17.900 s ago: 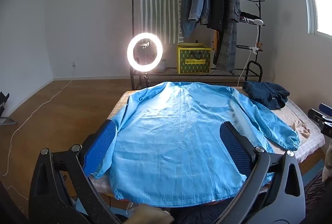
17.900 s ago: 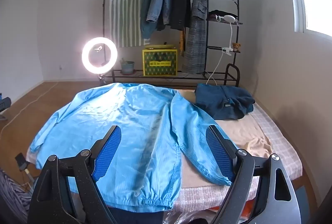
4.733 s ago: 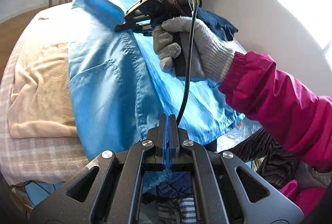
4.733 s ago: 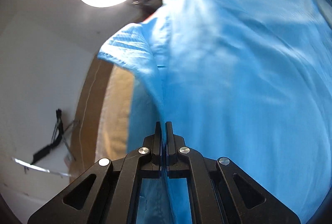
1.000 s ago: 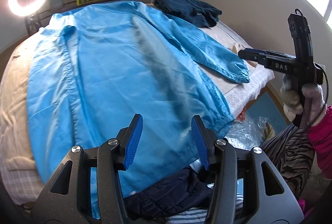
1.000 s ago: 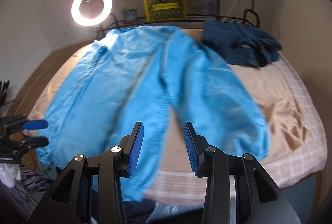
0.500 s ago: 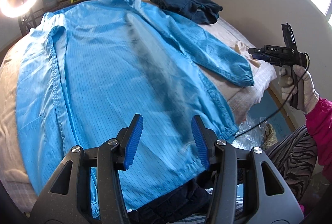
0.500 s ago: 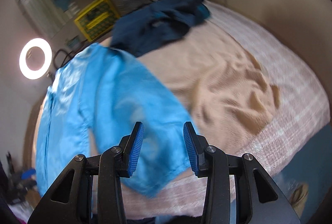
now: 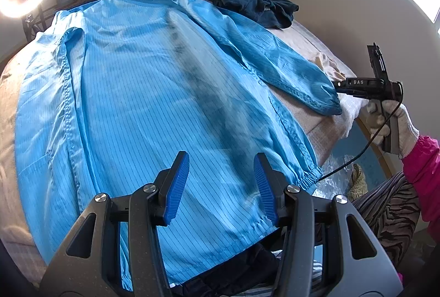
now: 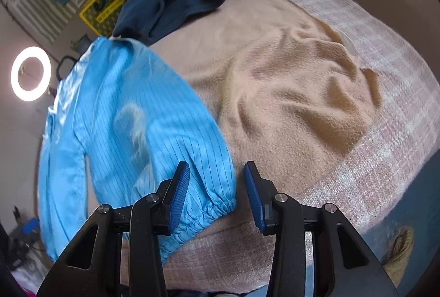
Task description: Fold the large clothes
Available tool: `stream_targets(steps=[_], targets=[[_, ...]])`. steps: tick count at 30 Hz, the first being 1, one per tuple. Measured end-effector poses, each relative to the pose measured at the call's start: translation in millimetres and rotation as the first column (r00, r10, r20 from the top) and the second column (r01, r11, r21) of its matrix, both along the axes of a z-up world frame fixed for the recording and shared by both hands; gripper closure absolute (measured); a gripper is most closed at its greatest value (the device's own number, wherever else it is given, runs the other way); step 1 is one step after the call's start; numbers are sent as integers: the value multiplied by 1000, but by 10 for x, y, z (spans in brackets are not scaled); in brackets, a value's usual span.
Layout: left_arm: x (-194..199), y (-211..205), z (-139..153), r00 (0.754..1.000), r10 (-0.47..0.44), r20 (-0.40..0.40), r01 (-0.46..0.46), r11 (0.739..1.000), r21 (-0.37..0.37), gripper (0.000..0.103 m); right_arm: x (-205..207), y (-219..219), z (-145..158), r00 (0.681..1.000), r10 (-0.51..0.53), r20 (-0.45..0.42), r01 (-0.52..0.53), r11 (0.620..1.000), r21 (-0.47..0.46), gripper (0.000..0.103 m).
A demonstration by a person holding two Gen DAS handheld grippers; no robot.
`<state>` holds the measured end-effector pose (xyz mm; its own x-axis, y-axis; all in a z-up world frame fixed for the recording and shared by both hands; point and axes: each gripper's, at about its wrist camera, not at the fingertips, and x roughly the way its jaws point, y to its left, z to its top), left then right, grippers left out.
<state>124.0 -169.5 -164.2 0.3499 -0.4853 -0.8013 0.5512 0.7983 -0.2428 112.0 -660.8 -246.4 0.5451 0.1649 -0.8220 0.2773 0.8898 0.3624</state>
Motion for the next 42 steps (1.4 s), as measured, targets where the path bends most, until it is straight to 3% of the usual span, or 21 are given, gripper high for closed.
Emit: stream_targets(steps=[1, 7, 14, 21, 27, 29, 32, 36, 42], targets=[[2, 6, 12, 1000, 2, 4, -2, 1000, -1, 54, 1, 21, 8, 1000, 11, 1, -11, 1000, 11, 97], [26, 101, 58, 1000, 25, 13, -25, 1000, -12, 54, -75, 158, 244, 997, 16, 75, -12, 998, -55, 101], [111, 309, 186, 997, 81, 13, -80, 995, -52, 54, -220, 478, 787, 972, 59, 228, -38, 995, -96, 102], [247, 610, 422, 988, 154, 27, -151, 984, -96, 54, -284, 1282, 1292, 907, 257, 333, -201, 960, -195, 103], [326, 909, 535, 976, 215, 44, -208, 970, -129, 54, -311, 1816, 1453, 850, 396, 349, -315, 911, -266, 103], [329, 969, 503, 975, 221, 29, -215, 967, -135, 54, -271, 1743, 1430, 855, 390, 341, -320, 916, -243, 103], [320, 982, 454, 976, 219, 16, -215, 967, -134, 54, -175, 1368, 1274, 903, 287, 321, -254, 957, -142, 99], [308, 917, 438, 978, 208, 15, -204, 970, -132, 54, -127, 797, 1010, 956, 131, 262, -118, 991, -66, 70], [325, 766, 373, 983, 181, 3, -179, 976, -121, 54, -152, -63, 524, 986, -76, 149, 57, 990, 129, 70]])
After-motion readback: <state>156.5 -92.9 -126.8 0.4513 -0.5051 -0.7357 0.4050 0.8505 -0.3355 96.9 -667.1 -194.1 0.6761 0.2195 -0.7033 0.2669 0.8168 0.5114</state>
